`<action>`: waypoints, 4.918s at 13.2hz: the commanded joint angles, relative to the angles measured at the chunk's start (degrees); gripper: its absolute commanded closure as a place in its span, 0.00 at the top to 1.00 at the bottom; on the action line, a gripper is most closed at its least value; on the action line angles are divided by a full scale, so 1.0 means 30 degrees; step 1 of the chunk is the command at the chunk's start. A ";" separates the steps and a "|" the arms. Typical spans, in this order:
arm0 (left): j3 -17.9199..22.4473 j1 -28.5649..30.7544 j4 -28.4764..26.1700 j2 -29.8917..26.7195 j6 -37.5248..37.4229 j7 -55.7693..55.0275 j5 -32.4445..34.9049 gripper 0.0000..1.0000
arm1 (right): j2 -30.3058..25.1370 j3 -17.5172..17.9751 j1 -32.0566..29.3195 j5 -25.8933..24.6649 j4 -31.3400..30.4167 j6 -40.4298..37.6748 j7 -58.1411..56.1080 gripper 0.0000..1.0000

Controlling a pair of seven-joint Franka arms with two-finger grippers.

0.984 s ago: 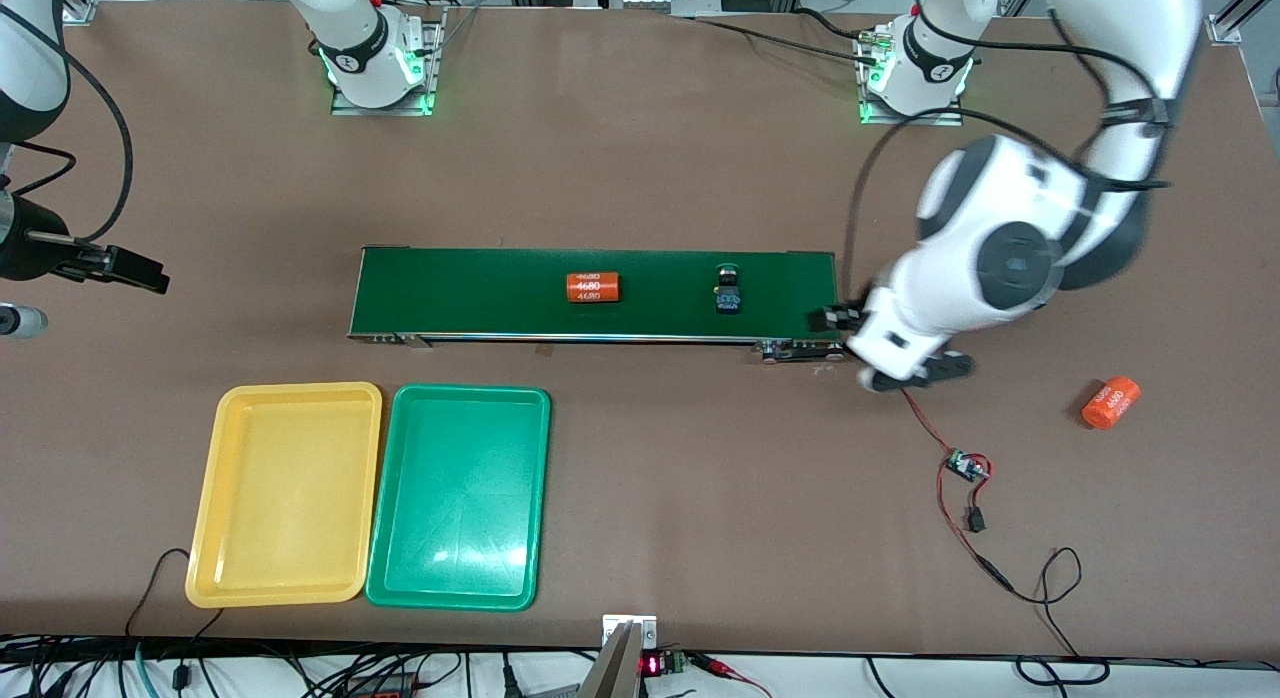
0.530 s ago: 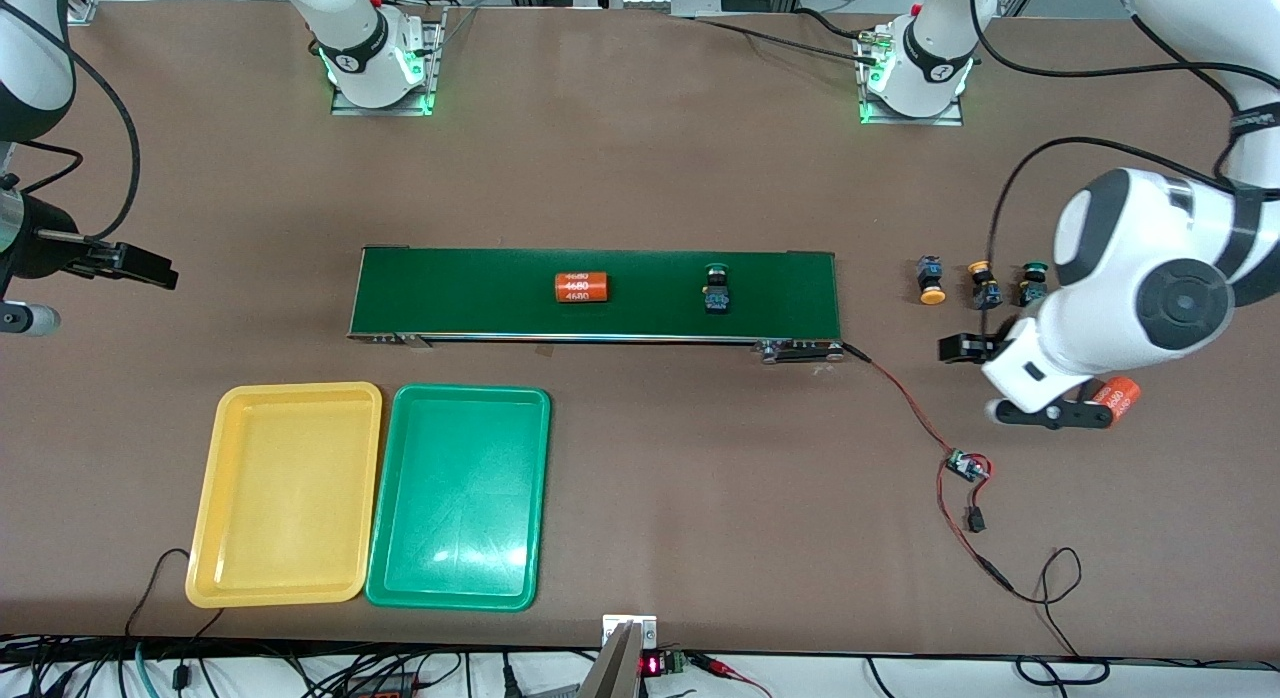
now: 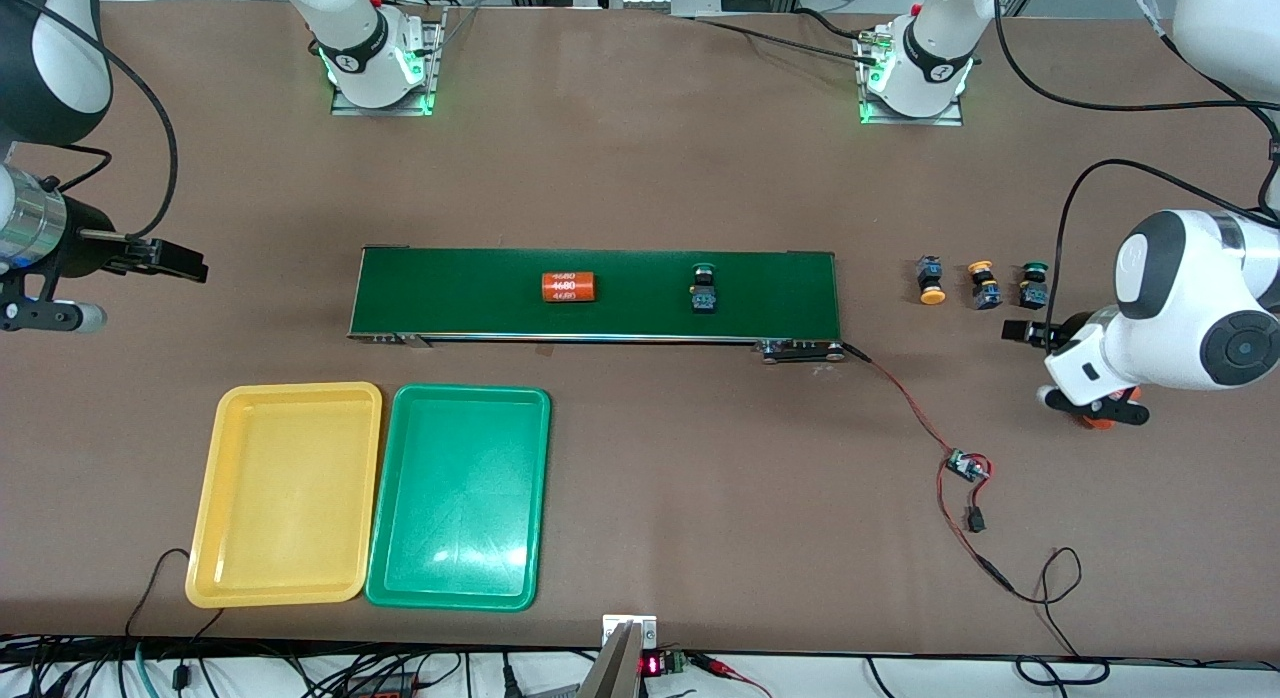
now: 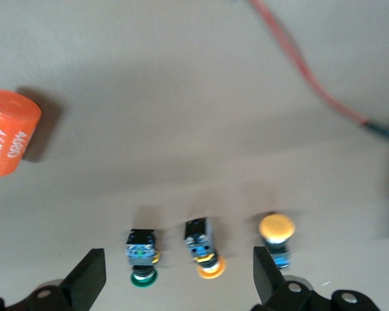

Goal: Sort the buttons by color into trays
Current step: 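Grasp an orange-base button with the left gripper while the right gripper reaches the belt, then carry the orange button to the belt while the right gripper lowers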

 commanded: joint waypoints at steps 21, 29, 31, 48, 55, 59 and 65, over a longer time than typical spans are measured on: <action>0.5748 -0.1577 -1.0646 -0.1932 1.1899 0.5554 -0.0609 1.00 | -0.4654 0.0062 0.9421 0.0204 -1.0649 0.9160 1.0655 1.00; 0.5778 -0.1577 -1.0616 -0.1816 1.1372 0.5349 -0.0609 1.00 | -0.3858 -0.0026 0.9250 0.0204 -1.0382 0.9131 1.0484 1.00; 0.5836 -0.1577 -1.0616 -0.1640 1.1401 0.5349 -0.0609 1.00 | -0.3829 -0.0085 0.9190 0.0204 -1.0178 0.9102 1.0569 1.00; 0.4437 -0.3977 -0.6377 -0.4715 0.2537 0.5232 -0.0697 0.07 | -0.2542 0.0032 0.8780 0.0553 -0.9181 0.9247 1.1332 1.00; -0.1214 -0.5294 -0.5196 -0.3988 0.3509 -0.4920 -0.5501 0.08 | -0.1313 0.0963 0.8927 0.1516 -0.9210 1.1235 1.1535 1.00; -0.2921 -0.7781 -0.5196 -0.2056 0.7667 -1.2444 -0.5502 0.08 | -0.0170 0.2022 0.9161 0.2108 -0.9181 1.3081 1.3495 1.00; -0.3011 -0.8463 -0.5343 -0.1315 0.9264 -1.4017 -0.5473 1.00 | 0.1091 0.2581 0.9600 0.1407 -0.8742 1.3788 1.3587 1.00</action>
